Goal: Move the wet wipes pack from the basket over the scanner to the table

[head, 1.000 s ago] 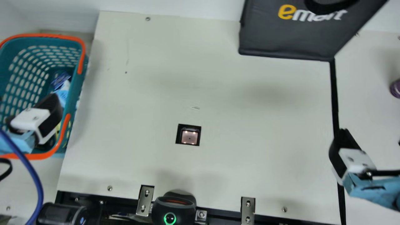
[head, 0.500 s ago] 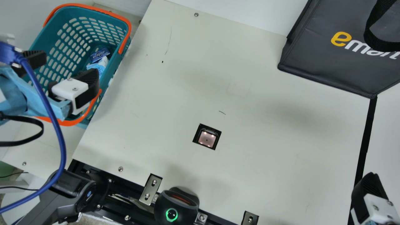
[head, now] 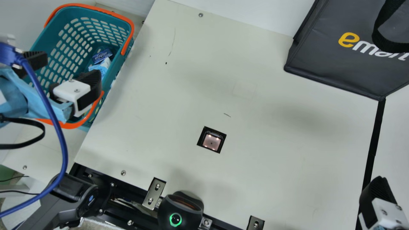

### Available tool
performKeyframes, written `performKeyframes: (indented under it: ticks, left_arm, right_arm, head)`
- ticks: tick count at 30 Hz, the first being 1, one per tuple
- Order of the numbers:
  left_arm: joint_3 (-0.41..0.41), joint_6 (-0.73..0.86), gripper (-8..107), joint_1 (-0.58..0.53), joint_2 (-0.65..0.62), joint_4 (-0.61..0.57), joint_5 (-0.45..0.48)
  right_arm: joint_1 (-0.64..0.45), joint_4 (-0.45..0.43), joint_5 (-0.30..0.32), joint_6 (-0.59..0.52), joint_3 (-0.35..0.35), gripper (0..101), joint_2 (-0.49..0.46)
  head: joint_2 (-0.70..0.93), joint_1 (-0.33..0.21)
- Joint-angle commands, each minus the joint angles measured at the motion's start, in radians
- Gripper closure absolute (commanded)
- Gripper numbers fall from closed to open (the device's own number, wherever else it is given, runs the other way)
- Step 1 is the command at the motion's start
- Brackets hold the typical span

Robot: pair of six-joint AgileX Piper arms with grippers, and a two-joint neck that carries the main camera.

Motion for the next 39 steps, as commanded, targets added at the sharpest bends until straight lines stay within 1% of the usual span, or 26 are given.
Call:
performKeyframes:
  ticks: [1, 7, 15, 21, 24, 31, 39]
  left_arm:
    - [0.001, -0.016, 9, 0.015, 0.016, 0.005, -0.007]
    - [-0.007, -0.103, 9, 0.110, 0.104, 0.028, -0.037]
    - [-0.047, -0.209, 9, 0.313, 0.266, 0.057, -0.082]
    - [-0.095, -0.193, 9, 0.453, 0.372, 0.043, -0.100]
    - [-0.116, -0.161, 9, 0.500, 0.421, 0.039, -0.106]
    - [-0.145, -0.049, 9, 0.544, 0.543, 0.021, -0.126]
    - [-0.174, 0.043, 9, 0.556, 0.712, 0.012, -0.163]
  right_arm:
    - [0.000, 0.000, 0.000, 0.000, 0.000, 6, 0.000]
    - [0.000, 0.000, 0.000, 0.000, 0.000, 6, 0.000]
    - [0.000, 0.000, 0.001, 0.000, 0.000, 6, 0.000]
    - [0.000, 0.000, 0.001, 0.000, 0.000, 6, 0.000]
    - [0.000, 0.000, 0.001, 0.000, 0.000, 6, 0.000]
    - [0.000, 0.000, 0.001, 0.000, 0.000, 6, 0.000]
    - [0.000, 0.000, 0.001, 0.000, 0.000, 6, 0.000]
  head:
    - [0.004, -0.030]
    - [0.004, -0.030]
    - [0.004, -0.030]
    - [0.004, -0.030]
    - [0.004, -0.030]
    - [0.004, -0.030]
    - [0.004, -0.030]
